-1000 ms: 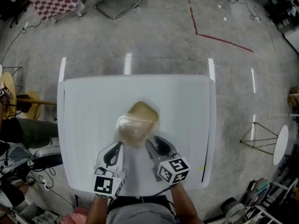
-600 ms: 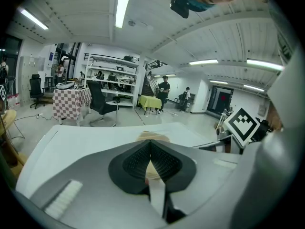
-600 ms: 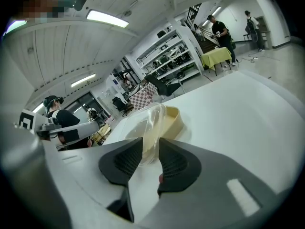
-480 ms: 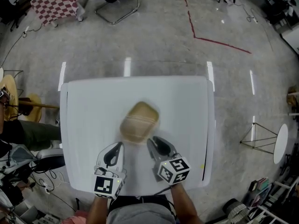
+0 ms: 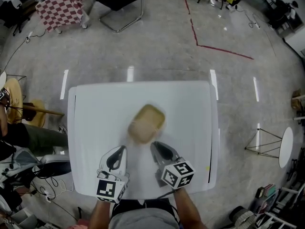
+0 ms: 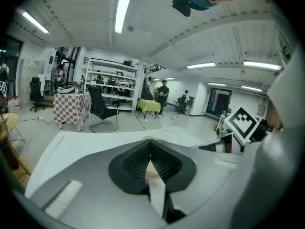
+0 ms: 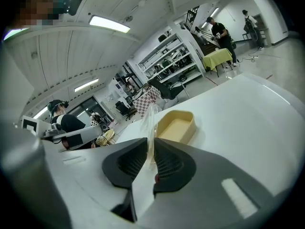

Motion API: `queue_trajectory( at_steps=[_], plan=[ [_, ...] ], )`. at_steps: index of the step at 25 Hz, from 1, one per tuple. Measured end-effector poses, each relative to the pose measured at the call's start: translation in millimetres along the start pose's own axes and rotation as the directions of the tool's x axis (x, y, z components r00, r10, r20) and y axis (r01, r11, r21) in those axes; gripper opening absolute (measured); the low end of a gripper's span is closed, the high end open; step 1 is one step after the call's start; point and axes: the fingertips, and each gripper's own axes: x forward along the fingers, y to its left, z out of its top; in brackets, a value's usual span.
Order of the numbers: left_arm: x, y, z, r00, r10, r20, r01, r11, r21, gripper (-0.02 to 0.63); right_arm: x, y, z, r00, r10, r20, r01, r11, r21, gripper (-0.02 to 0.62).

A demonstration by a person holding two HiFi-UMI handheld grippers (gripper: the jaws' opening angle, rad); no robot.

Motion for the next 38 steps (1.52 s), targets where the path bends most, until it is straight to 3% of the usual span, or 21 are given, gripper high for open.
queue_trajectory(
  at_steps=[11,15,21,30,38],
  plan=[
    [-44,15,14,0.999,0.0,0.042,-0.001,1.0,0.01,0.011,-10,49,5,0.999,0.013,0.049,-0.01,0.999,-0.041,0.041],
    [-62,18,29,0.997,-0.013,0.08,0.015,1.0,-0.027,0.012,-21,68,11,0.997,0.011,0.08,-0.006,0.998,-0.066,0.041],
    [-88,20,58,0.991,-0.021,0.133,0.017,0.999,0.029,0.012,-40,100,28,0.99,-0.001,0.141,0.018,0.993,-0.117,0.041],
    [-122,-1,93,0.977,-0.082,0.196,0.067,0.995,0.08,0.012,-97,132,60,0.959,-0.06,0.277,0.116,0.975,-0.19,0.041],
    [-144,-22,116,0.959,-0.157,0.237,0.127,0.982,0.14,0.012,-146,145,68,0.909,-0.145,0.39,0.249,0.941,-0.23,0.041]
  ],
)
